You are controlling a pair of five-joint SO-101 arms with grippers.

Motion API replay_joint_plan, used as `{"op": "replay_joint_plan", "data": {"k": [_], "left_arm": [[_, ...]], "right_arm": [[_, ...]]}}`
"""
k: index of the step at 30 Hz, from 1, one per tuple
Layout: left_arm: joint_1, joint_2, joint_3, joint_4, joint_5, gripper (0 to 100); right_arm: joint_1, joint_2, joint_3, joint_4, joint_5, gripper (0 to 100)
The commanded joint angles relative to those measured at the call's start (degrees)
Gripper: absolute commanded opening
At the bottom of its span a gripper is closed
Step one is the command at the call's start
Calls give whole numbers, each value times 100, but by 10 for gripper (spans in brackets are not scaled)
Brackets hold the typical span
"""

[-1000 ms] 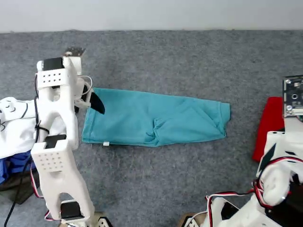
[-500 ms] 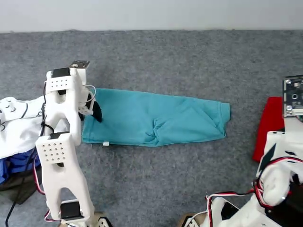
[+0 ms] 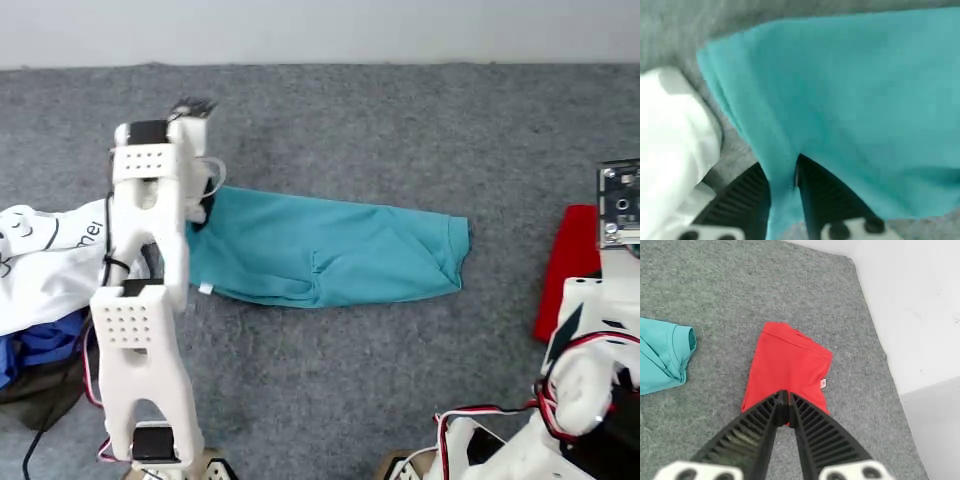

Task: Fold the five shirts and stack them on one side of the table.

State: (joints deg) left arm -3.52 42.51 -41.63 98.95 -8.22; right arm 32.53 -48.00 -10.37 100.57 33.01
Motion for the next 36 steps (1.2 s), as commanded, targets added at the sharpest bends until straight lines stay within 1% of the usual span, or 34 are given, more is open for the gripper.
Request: {"op": "replay_joint_plan", "data": {"k": [1,3,8,13,19,24,29,33,35,36], "left_arm": [[615,-800,-84,158,-35,13],[967,-1073,66,158,18,13],[1846,-1556,154,149,598,13],[2716,-1714,145,105,642,13],[3437,-1705,145,-431,651,13],[3780,-1697,154,-905,651,13],[4053,-1697,163,-1169,651,13],[4158,-1688,180,-1442,651,13],[4158,-1591,154,-1530,651,31],[4158,-1521,145,-1556,651,61]], "right_arm": [[57,4,0,233,62,9],[57,4,0,233,62,9],[57,4,0,233,35,9],[57,4,0,233,35,9],[57,4,0,233,35,9],[57,4,0,242,35,9],[57,4,9,242,35,9],[57,-22,352,242,44,9],[57,-180,527,224,53,9],[40,-277,607,224,53,9]]}}
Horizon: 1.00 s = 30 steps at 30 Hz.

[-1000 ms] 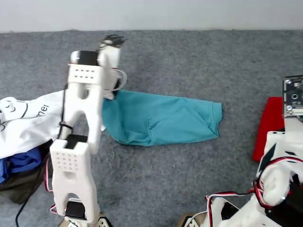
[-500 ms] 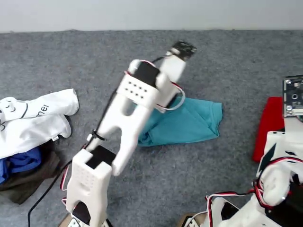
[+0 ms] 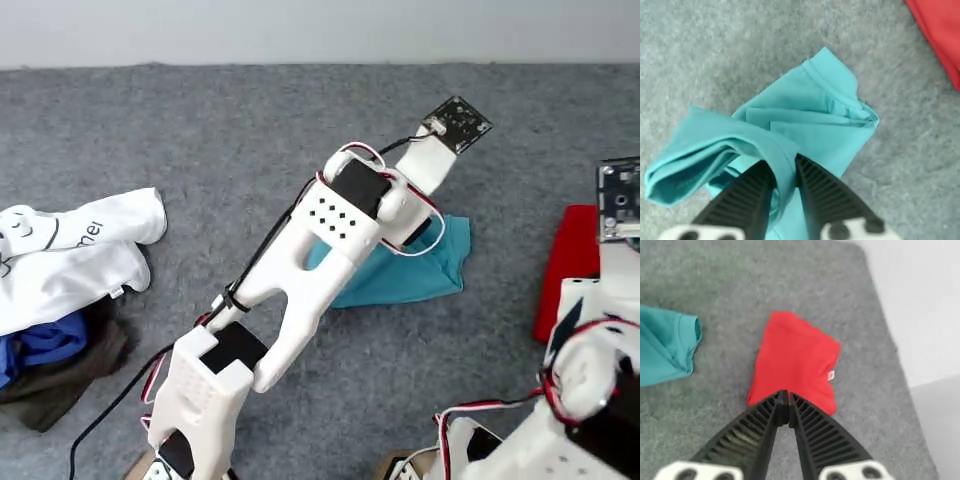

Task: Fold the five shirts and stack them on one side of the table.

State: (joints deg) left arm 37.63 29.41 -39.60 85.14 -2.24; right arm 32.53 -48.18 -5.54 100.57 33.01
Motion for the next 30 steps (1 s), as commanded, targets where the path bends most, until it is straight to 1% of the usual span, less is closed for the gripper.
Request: {"op": "replay_joint_plan", "data": {"k": [1,2,4,6,10,13,15,18,21,24,30], "left_arm": [[35,-141,-57,-202,62,103],[18,-70,-57,-202,105,156],[-9,0,-57,-202,466,240],[-9,0,-66,-193,607,259],[-35,-176,-66,-88,607,245],[-308,-334,-57,202,607,214],[-589,-325,-48,360,510,171],[-1037,-132,-40,413,316,80],[-1248,290,-48,431,88,13],[-1231,826,-57,598,-176,15],[-774,1723,-57,870,-422,15]], "right_arm": [[31,-365,202,224,62,10],[31,-462,290,224,70,11],[31,-602,431,224,70,11],[40,-716,527,224,79,11],[40,-787,563,224,79,11],[40,-787,554,215,79,11],[40,-787,554,215,79,11],[31,-796,554,215,79,11],[31,-796,554,215,70,11],[31,-796,554,215,70,11],[48,-831,554,215,70,11]]}}
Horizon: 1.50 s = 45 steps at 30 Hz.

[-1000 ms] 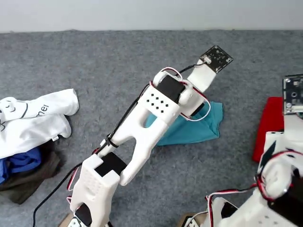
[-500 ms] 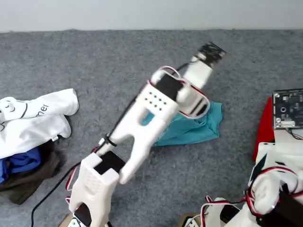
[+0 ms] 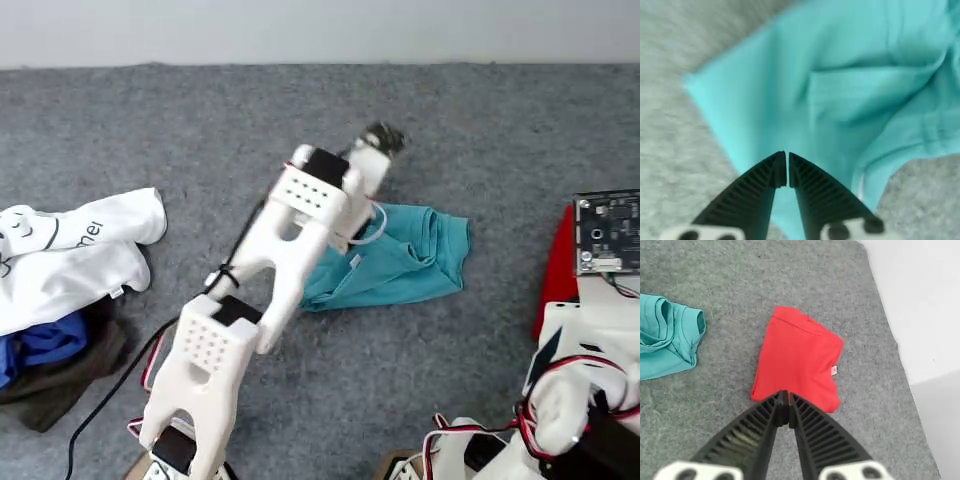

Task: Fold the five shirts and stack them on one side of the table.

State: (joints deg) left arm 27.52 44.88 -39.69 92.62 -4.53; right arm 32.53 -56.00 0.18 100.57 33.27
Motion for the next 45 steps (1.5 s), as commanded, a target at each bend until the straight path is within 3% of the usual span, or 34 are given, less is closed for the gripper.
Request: {"op": "replay_joint_plan", "data": {"k": [1,9,16,26,32,42,45], "left_arm": [[290,290,-48,132,-229,15],[1099,88,-875,800,-193,14],[1908,-475,-391,791,-193,14],[1336,-1108,-224,774,-202,14],[1125,-695,-233,607,-202,14],[2356,-352,505,791,-220,14],[2251,-422,532,782,-211,14]], "right_arm": [[48,-48,-35,215,44,11],[48,-48,-44,215,44,10],[48,-48,-44,215,44,10],[31,-48,-44,215,26,10],[31,-48,-44,215,9,11],[48,-48,-44,215,35,10],[48,-48,-44,215,35,9]]}}
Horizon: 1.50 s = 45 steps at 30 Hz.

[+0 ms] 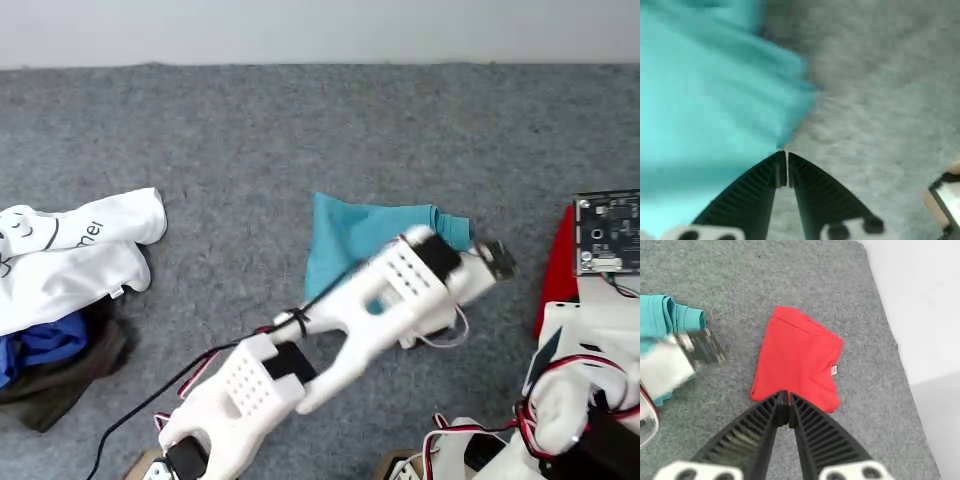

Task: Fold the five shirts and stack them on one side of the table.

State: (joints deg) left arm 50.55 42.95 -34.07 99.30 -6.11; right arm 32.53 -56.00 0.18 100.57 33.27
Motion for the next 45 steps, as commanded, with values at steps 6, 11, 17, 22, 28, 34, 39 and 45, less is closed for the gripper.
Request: {"op": "replay_joint_plan", "data": {"k": [6,11,17,22,28,34,39,45], "left_arm": [[-1090,-1187,-629,123,510,14],[-1952,-2505,-593,123,536,14],[-3174,-4053,110,123,527,14],[-3974,-5204,875,123,369,18],[-5266,-6048,1244,105,0,19],[-6655,-6321,1253,114,-9,19],[-7464,-6312,1262,114,-9,19],[-7947,-6312,1262,114,-18,19]], "right_arm": [[31,-40,-44,215,9,10],[-57,119,123,180,0,12],[-892,910,686,119,-325,12],[-1938,2018,721,-136,-1020,12],[-3064,3442,703,-1059,-1820,43],[-3723,4778,642,-2185,-2321,188],[-3837,5613,44,-2659,-2356,188],[-3864,6703,-826,-2721,-2347,187]]}}
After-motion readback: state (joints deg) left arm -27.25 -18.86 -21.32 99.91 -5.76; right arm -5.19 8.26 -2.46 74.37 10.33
